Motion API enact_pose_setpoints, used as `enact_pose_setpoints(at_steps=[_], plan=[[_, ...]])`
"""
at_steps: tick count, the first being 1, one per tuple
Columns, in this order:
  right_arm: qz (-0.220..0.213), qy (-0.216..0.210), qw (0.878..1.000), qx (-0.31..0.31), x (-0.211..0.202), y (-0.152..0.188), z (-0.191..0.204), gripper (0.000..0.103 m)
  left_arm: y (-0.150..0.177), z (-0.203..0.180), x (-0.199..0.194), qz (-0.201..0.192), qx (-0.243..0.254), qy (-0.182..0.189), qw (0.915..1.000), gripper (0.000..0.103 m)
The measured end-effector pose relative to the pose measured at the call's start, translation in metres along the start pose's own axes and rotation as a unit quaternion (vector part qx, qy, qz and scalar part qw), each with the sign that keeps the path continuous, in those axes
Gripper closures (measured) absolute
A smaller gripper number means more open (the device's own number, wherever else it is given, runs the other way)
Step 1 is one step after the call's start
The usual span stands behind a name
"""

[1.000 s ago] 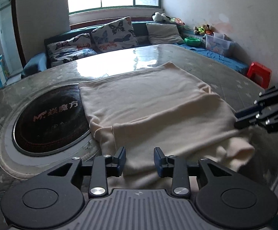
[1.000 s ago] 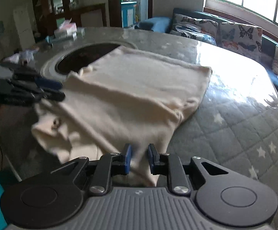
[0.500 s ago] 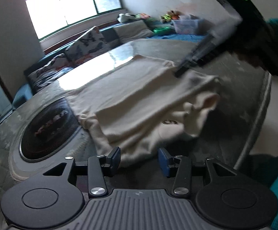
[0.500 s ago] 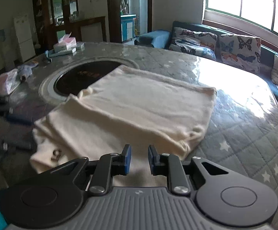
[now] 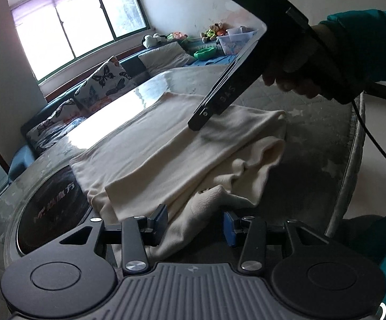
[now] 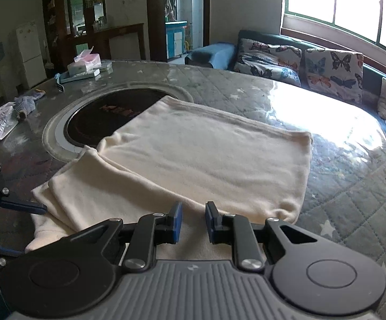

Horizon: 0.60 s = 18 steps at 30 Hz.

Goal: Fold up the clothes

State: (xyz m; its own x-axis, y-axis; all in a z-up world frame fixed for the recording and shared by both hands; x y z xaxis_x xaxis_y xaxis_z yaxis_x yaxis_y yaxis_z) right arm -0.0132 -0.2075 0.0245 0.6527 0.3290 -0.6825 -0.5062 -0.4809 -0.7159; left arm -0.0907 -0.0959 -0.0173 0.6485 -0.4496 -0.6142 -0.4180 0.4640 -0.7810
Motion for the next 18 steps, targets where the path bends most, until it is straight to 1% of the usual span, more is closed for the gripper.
enact_pose_setpoints(at_steps=[3, 4, 5, 6, 7, 8, 10, 13, 14, 15, 18], plan=[[0.009, -0.003, 1.0, -0.005, 0.004, 0.002, 0.001, 0.084, -0.002, 0.0, 0.002, -0.007, 0.0, 0.005, 1.0, 0.057], [0.01, -0.005, 1.0, -0.006, 0.004, 0.002, 0.001, 0.084, -0.003, 0.0, 0.002, -0.009, 0.0, 0.008, 0.9999, 0.06], [0.009, -0.006, 1.0, -0.007, 0.002, 0.002, 0.001, 0.084, -0.003, 0.0, 0.003, -0.011, -0.001, 0.011, 0.9999, 0.067], [0.007, -0.007, 1.0, -0.007, -0.001, 0.001, 0.001, 0.084, -0.004, 0.0, 0.004, -0.013, -0.002, 0.014, 0.9998, 0.071], [0.006, -0.007, 1.0, -0.008, -0.005, 0.0, 0.001, 0.084, -0.006, -0.001, 0.004, -0.014, -0.006, 0.019, 0.9997, 0.081], [0.004, -0.007, 1.0, -0.011, -0.01, 0.0, 0.001, 0.084, -0.007, -0.001, 0.004, -0.016, -0.011, 0.024, 0.9995, 0.085], [0.003, -0.006, 1.0, -0.017, -0.02, 0.001, 0.0, 0.084, -0.012, 0.003, 0.004, -0.02, -0.031, 0.029, 0.9989, 0.089], [0.006, -0.003, 1.0, -0.027, -0.036, 0.007, -0.001, 0.082, -0.021, 0.015, 0.005, -0.021, -0.069, 0.037, 0.9967, 0.092], [0.008, -0.002, 0.999, -0.031, -0.043, 0.01, -0.001, 0.077, -0.025, 0.019, 0.006, -0.02, -0.081, 0.038, 0.9957, 0.092], [0.011, -0.001, 0.999, -0.037, -0.05, 0.013, -0.002, 0.074, -0.028, 0.024, 0.008, -0.019, -0.091, 0.039, 0.9949, 0.092], [0.018, -0.006, 0.998, -0.059, -0.069, 0.024, 0.001, 0.073, -0.037, 0.037, 0.015, -0.016, -0.121, 0.039, 0.9918, 0.093]])
Point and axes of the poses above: each gripper's, at about its wrist camera, not at the fingertips, and x roughly the way its jaws point, z to its left, y to its underside, the point moved 6 cm from there along x, roughly the way its jaws point, and after that the axes turned 13 degrees about -x, right-handed, at the moved point
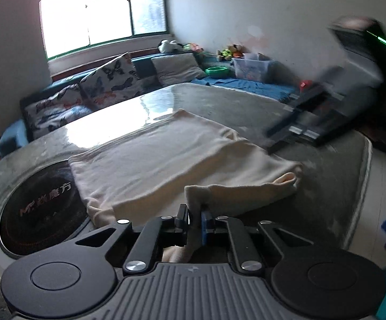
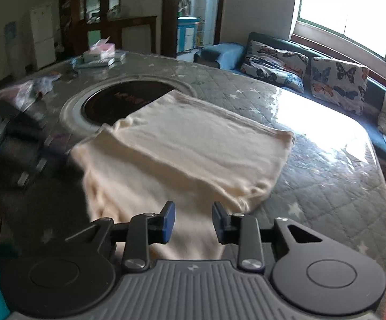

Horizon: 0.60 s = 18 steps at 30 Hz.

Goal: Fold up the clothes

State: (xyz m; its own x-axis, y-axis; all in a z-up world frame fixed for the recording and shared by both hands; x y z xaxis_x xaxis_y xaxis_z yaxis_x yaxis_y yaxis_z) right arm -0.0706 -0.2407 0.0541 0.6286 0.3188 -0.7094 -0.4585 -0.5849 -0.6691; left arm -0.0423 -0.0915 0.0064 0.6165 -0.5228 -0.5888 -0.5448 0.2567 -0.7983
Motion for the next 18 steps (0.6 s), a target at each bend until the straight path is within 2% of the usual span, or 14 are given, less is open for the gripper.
enact_pose_setpoints(at_steps=[7, 9, 12, 13, 14, 18], plan=[[0.0, -0.026, 0.997, -0.072, -0.012, 0.011, 0.028, 0.051, -0.01, 0.012, 0.013, 0.011, -0.028, -0.001, 0.9996, 0.093], [-0.004, -0.021, 0.996, -0.086, -0.004, 0.008, 0.035, 0.051, -0.01, 0.012, 0.013, 0.012, -0.027, -0.001, 0.9996, 0.093], [-0.006, -0.027, 0.996, -0.085, 0.014, 0.003, 0.04, 0.059, -0.008, 0.011, 0.01, 0.013, -0.027, -0.001, 0.9996, 0.09], [-0.004, -0.031, 0.996, -0.082, 0.019, 0.002, 0.04, 0.066, -0.006, 0.011, 0.007, 0.012, -0.024, -0.002, 0.9996, 0.089], [-0.002, -0.036, 0.996, -0.078, 0.024, 0.001, 0.04, 0.077, -0.004, 0.01, 0.005, 0.012, -0.021, -0.002, 0.9997, 0.086], [-0.001, -0.047, 0.998, -0.044, 0.027, -0.005, 0.032, 0.088, 0.01, 0.007, -0.006, 0.009, 0.002, -0.008, 0.9999, 0.083]])
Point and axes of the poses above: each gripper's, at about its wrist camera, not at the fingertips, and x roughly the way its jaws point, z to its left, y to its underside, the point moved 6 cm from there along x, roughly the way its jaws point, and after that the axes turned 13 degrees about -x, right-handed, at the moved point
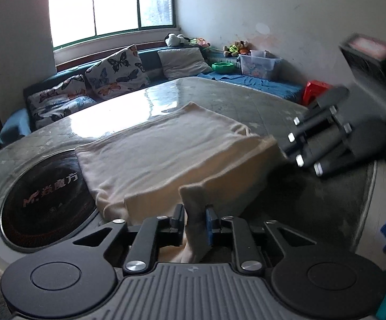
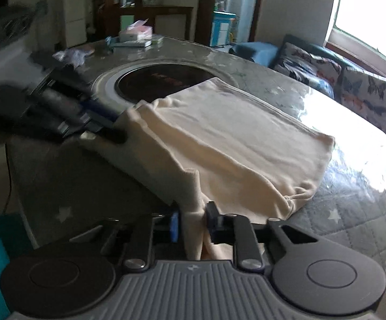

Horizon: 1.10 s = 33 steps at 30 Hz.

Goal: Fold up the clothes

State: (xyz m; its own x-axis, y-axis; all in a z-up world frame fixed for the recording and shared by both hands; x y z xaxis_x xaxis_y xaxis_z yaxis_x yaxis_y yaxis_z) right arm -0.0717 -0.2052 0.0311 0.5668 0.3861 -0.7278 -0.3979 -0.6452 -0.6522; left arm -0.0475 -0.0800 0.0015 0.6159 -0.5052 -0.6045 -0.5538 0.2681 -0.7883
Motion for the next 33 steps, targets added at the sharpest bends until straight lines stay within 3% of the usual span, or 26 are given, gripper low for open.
enact_pose_setpoints(at_steps=[4, 7, 9, 11, 14, 21, 30, 33], plan=[[-0.009, -0.002, 1.0, 0.027, -0.006, -0.005, -0.01, 0.092, 0.018, -0.001, -0.009, -0.001, 0.034, -0.016, 0.9993, 0.069], [-0.015, 0.002, 0.999, 0.034, -0.009, -0.008, -0.013, 0.093, 0.027, 0.001, -0.01, -0.001, 0.062, -0.039, 0.9973, 0.069], [-0.017, 0.005, 0.999, 0.034, -0.008, -0.01, -0.013, 0.093, 0.031, 0.002, -0.008, -0.001, 0.078, -0.051, 0.9956, 0.071], [-0.02, 0.011, 0.999, 0.037, -0.007, -0.011, -0.012, 0.094, 0.033, 0.005, -0.005, 0.0, 0.076, -0.051, 0.9958, 0.088], [-0.028, 0.017, 0.998, 0.044, -0.01, -0.01, -0.01, 0.094, 0.03, 0.007, -0.008, -0.006, 0.065, -0.044, 0.9969, 0.095], [-0.055, 0.023, 0.998, 0.034, -0.037, -0.012, -0.001, 0.095, 0.024, -0.004, -0.038, -0.031, 0.055, -0.03, 0.9976, 0.097], [-0.065, -0.021, 0.998, 0.013, -0.107, -0.002, 0.049, 0.095, 0.033, -0.024, -0.107, -0.044, 0.022, 0.008, 0.9988, 0.097], [-0.059, -0.022, 0.998, 0.004, -0.115, -0.003, 0.057, 0.095, 0.024, -0.024, -0.108, -0.055, 0.023, 0.005, 0.9982, 0.097]])
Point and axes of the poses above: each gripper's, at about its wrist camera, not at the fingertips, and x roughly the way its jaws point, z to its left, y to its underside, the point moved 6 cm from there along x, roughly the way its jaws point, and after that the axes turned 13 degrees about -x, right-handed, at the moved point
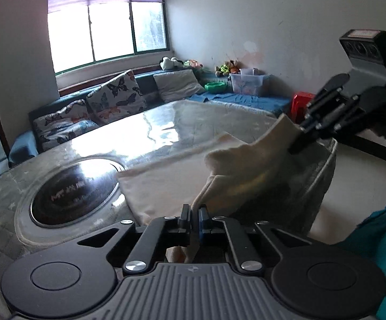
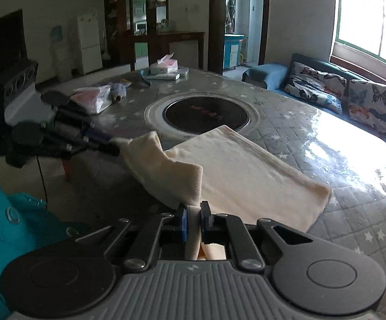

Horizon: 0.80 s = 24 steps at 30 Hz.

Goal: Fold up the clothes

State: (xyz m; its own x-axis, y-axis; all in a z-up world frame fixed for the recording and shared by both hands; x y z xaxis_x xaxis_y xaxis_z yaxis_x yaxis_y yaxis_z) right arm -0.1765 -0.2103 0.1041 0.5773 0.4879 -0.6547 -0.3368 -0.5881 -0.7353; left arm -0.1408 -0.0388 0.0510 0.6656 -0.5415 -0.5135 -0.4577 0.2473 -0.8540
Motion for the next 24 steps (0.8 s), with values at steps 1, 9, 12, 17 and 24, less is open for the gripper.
enact_pose_setpoints(at_steps=[1, 9, 12, 17, 24], plan=[[0.001, 0.002, 1.0, -0.003, -0.001, -0.001, 0.001, 0.095, -0.003, 0.0, 0.001, -0.004, 0.002, -0.002, 1.0, 0.097], [-0.007, 0.046, 0.999, 0.017, 0.015, -0.021, -0.049, 0.095, -0.05, 0.024, 0.046, -0.03, 0.016, -0.027, 0.9991, 0.097], [-0.004, 0.058, 0.998, 0.032, 0.029, -0.026, -0.076, 0.095, -0.065, 0.033, 0.078, -0.028, 0.01, -0.037, 0.9989, 0.097], [0.015, 0.081, 0.993, 0.08, 0.064, -0.018, -0.123, 0.095, -0.077, 0.052, 0.141, 0.004, -0.015, -0.053, 0.9985, 0.097], [0.051, 0.121, 0.983, 0.128, 0.128, 0.011, -0.16, 0.094, -0.065, 0.07, 0.211, 0.056, -0.022, -0.086, 0.9944, 0.097]])
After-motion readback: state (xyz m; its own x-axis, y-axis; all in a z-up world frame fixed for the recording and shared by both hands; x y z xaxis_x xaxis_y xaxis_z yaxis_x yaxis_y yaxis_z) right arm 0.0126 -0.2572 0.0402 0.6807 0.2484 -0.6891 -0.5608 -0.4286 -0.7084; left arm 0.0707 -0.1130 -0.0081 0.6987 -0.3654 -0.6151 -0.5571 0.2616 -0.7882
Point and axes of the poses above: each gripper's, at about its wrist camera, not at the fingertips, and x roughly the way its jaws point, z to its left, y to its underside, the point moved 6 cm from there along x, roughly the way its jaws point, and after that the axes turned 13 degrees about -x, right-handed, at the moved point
